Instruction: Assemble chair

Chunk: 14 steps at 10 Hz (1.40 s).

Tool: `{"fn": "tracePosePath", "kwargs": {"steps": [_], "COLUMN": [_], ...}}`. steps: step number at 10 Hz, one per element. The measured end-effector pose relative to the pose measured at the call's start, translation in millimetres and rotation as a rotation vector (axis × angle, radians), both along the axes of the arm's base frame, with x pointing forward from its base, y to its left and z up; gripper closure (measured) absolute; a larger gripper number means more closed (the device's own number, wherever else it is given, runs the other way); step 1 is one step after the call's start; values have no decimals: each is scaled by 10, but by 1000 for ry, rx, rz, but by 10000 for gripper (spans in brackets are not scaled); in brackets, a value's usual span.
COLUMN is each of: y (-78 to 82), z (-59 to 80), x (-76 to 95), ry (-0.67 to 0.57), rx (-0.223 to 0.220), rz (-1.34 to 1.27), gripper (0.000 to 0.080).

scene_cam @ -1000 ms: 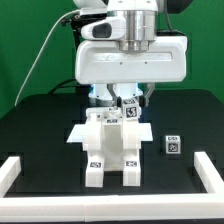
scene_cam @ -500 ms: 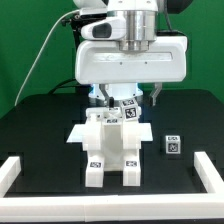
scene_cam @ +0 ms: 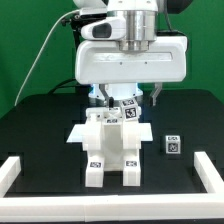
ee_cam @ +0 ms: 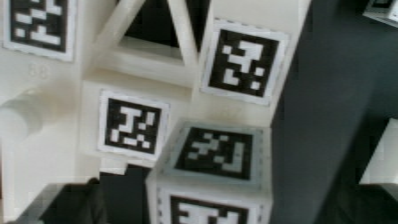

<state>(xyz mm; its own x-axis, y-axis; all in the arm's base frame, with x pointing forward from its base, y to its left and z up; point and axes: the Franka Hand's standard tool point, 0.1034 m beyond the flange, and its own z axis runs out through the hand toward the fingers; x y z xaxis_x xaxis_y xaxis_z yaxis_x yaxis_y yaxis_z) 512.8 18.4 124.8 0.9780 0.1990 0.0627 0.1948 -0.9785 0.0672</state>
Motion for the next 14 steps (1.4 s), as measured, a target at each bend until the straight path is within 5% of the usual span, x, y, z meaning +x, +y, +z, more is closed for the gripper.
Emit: {"fn": "tracePosePath", "kwargs": {"steps": [10,12,14], "y": [-21,-22,-22], "z": [-38,-43,-44], "x": [-19,-21,-21], "ry": [23,24,23], "rx": [43,42,43], "rz": [-46,-46,-63], "gripper": [176,517,517]}}
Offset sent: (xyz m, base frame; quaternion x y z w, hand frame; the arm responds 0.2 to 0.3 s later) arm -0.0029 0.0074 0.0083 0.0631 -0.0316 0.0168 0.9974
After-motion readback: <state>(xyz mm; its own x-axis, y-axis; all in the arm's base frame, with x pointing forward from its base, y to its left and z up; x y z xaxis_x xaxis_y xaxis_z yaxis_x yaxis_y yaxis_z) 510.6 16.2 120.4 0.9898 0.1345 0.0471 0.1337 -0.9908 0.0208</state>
